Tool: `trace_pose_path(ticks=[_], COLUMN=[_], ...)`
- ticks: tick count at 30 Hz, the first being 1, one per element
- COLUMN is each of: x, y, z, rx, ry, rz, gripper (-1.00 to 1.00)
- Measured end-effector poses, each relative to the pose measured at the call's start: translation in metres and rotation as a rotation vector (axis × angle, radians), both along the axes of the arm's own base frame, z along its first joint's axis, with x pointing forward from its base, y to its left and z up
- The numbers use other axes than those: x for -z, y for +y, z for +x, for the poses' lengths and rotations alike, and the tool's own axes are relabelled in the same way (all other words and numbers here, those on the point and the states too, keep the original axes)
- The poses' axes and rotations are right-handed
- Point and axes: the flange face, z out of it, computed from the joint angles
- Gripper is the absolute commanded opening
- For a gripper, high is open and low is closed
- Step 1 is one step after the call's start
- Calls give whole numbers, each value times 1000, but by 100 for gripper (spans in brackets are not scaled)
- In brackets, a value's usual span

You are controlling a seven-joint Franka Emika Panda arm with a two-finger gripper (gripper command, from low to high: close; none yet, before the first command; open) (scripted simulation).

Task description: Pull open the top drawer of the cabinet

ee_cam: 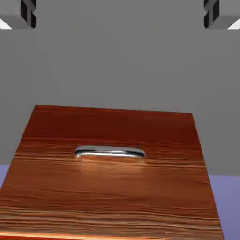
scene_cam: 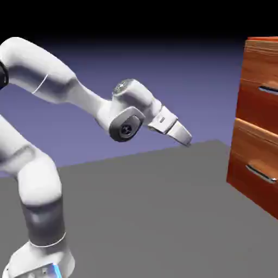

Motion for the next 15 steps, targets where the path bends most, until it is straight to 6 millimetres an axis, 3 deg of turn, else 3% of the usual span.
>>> trace_pose_path(ticks=[7, 15], x=[-73, -137], y=[21, 23], z=[18, 35], rx=[-169, -298], ry=[-148, -303], rz=[-78, -183], gripper=[0, 0])
